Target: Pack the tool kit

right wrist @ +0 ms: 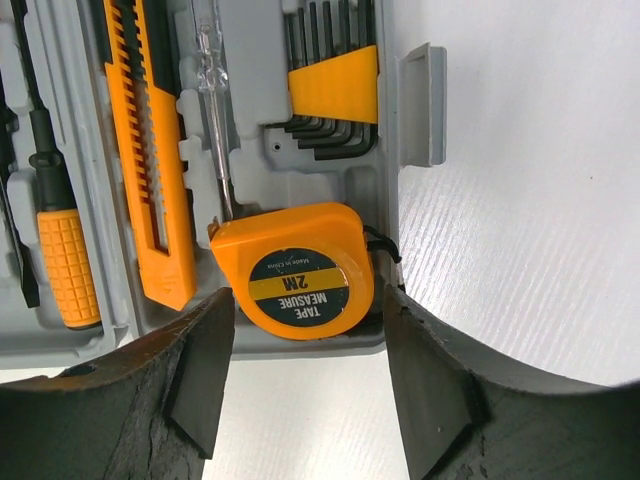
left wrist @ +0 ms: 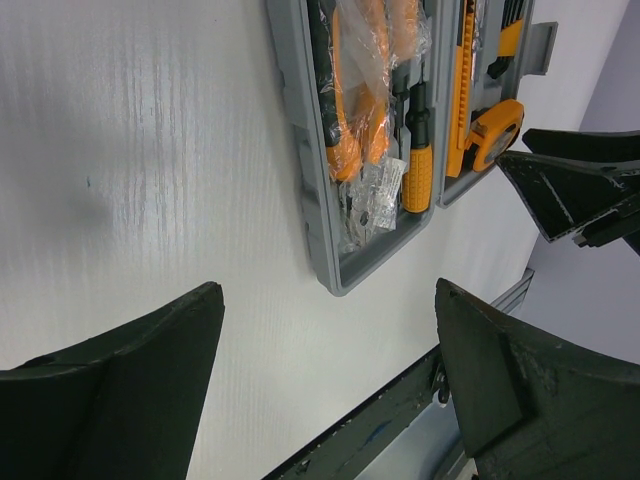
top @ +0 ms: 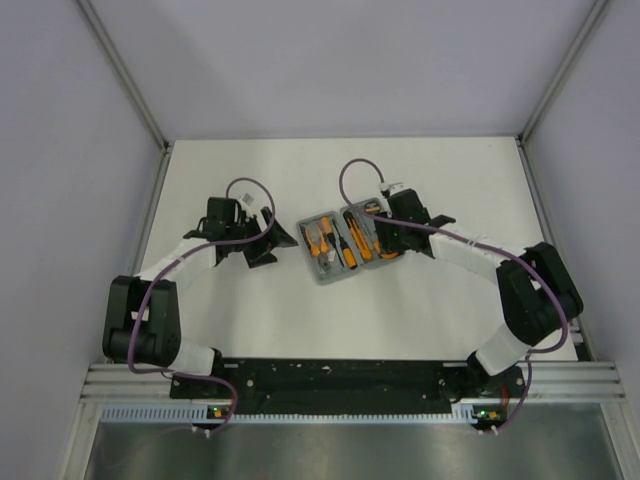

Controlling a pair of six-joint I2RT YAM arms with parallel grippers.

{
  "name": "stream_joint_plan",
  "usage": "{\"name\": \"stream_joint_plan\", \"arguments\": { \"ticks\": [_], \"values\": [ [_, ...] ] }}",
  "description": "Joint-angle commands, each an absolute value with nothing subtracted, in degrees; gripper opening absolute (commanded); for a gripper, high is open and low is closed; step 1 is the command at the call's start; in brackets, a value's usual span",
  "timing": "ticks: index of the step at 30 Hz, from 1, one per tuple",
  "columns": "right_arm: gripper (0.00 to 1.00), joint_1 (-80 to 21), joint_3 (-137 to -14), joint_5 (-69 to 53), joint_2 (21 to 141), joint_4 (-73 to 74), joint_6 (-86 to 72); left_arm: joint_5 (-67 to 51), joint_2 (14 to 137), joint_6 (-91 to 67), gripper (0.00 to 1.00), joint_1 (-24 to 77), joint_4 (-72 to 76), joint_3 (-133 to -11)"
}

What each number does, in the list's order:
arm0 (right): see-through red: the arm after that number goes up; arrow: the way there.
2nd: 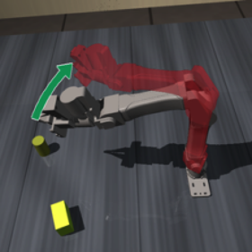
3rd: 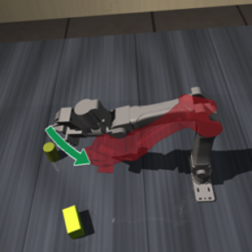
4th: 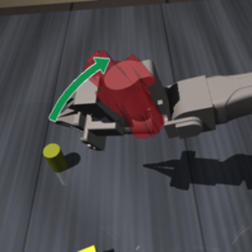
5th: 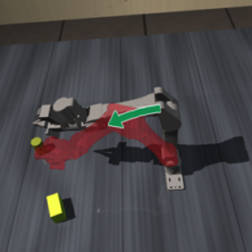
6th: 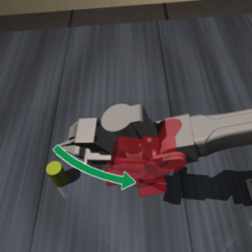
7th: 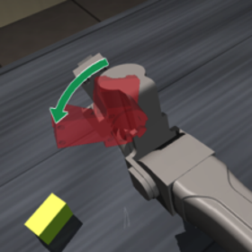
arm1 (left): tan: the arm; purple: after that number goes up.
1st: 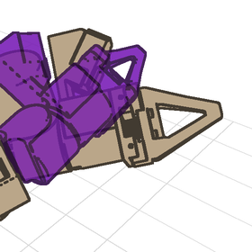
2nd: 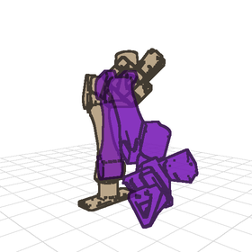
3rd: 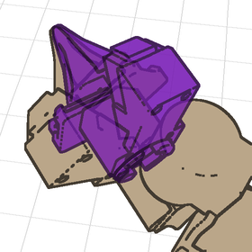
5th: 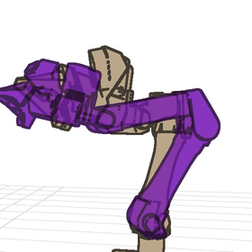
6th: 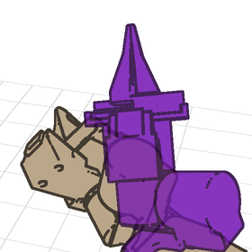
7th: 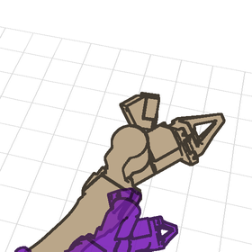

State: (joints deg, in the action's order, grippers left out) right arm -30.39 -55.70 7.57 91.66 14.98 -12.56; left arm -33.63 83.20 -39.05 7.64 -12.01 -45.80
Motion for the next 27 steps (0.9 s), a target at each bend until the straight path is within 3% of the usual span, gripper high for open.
{"name": "stream_joint_plan", "arguments": {
  "ticks": [1, 14, 27],
  "values": [
    [0.58, -31.29, -59.41, 8.62, 91.49, 13.01, -11.08, -34.37, 83.14, -38.94, 0.89, 7.56, -9.67, -45.70],
    [0.37, -31.29, -61.17, 7.56, 99.93, 15.81, -12.30, -36.21, 85.43, -41.31, 0.88, 9.05, -5.98, -44.03],
    [0.34, -31.91, -63.46, 11.69, 106.61, 25.66, -14.68, -35.68, 88.33, -41.57, 0.87, 10.19, -5.36, -44.82]
  ]
}}
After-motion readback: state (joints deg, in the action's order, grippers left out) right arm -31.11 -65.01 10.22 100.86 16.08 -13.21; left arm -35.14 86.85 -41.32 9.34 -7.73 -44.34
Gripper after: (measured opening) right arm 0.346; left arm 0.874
